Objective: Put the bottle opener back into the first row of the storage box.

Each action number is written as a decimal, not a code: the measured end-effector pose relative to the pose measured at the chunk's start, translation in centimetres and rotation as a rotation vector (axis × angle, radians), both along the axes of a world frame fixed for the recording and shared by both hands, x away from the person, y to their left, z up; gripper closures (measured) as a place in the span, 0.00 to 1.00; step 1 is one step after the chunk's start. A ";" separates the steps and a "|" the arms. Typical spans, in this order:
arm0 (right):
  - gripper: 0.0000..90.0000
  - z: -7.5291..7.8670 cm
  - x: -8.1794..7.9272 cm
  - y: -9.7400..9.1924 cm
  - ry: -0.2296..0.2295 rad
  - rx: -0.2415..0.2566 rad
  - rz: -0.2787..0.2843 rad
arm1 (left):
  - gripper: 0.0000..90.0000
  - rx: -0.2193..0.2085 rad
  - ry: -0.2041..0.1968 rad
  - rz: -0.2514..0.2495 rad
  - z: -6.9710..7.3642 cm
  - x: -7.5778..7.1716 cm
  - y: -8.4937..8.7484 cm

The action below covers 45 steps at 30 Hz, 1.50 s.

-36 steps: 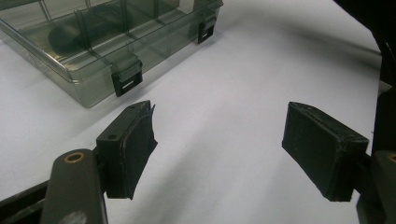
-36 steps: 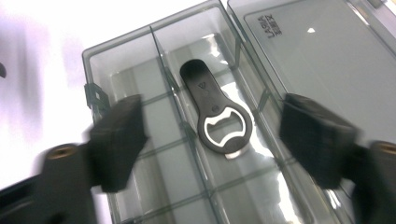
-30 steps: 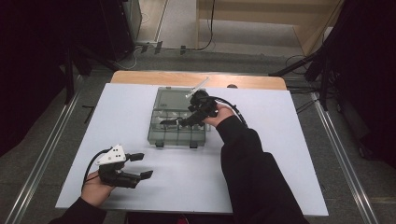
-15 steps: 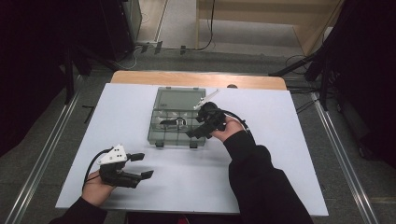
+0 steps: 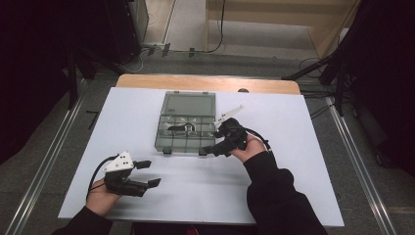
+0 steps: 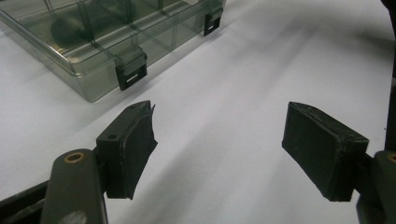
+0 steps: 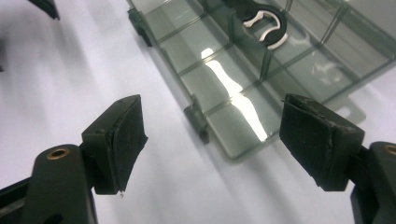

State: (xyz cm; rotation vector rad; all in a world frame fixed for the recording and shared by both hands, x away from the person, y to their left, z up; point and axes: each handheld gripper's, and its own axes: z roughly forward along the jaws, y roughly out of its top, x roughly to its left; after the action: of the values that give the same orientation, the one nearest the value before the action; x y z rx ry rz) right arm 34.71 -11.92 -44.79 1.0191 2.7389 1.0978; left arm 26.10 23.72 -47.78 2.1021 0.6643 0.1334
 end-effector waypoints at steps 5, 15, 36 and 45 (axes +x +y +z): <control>0.26 -0.3 -1.2 -1.1 0.002 0.008 -0.006 | 0.27 -0.003 0.000 0.000 0.0 -0.1 0.0; 0.25 -1.5 -3.8 -3.3 0.015 0.007 -0.020 | 0.27 -0.001 0.005 -0.003 0.0 0.0 0.0; 0.23 -2.8 -7.5 -7.8 0.026 0.020 -0.083 | 0.27 0.005 0.004 -0.004 0.0 0.0 -0.1; 0.23 -3.8 -9.2 -9.8 0.037 0.031 -0.132 | 0.27 0.005 0.004 -0.003 0.0 0.0 -0.1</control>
State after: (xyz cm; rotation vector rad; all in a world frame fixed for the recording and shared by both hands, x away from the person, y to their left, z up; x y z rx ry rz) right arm 25.55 -21.75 -48.59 1.2163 2.6458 1.1152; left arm 26.15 23.61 -47.80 2.1086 0.6646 0.1292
